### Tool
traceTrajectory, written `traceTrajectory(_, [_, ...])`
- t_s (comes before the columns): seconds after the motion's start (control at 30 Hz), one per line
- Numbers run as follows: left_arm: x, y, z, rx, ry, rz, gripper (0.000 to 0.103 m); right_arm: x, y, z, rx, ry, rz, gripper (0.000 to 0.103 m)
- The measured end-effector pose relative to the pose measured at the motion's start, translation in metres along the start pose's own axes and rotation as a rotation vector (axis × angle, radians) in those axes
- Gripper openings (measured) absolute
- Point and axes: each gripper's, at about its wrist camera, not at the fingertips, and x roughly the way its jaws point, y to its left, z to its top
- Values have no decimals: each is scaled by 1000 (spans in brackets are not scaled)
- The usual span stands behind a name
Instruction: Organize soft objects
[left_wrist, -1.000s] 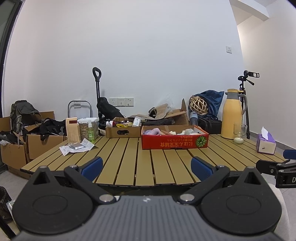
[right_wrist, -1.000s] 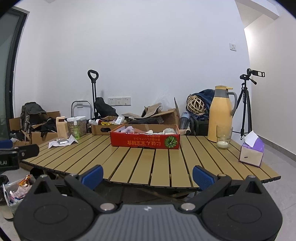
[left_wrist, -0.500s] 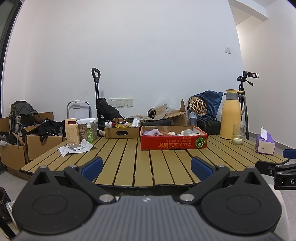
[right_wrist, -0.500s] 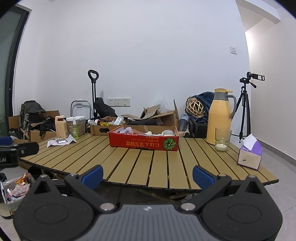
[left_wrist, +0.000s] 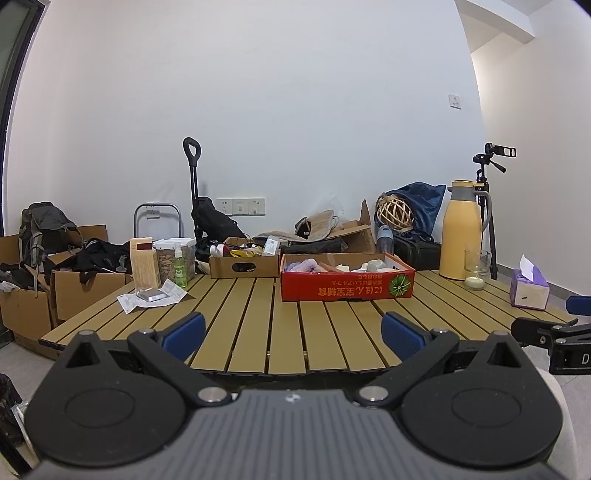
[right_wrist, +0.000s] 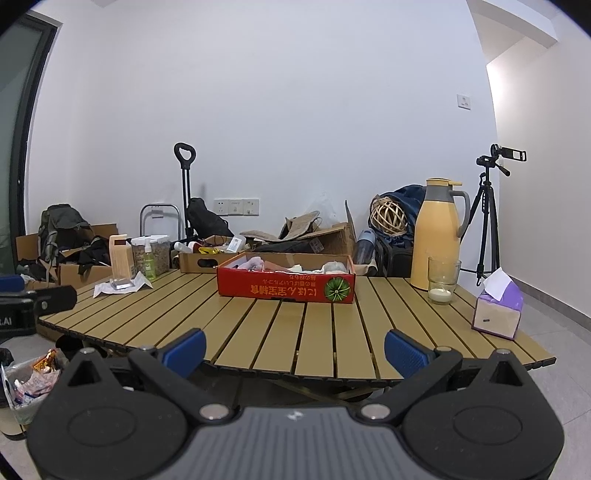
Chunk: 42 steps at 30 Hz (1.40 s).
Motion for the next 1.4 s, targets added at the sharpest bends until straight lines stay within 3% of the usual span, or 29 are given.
traceTrajectory(1.4, [-3, 0, 3, 1, -22, -15, 103, -4, 12, 1, -29, -33, 20, 103])
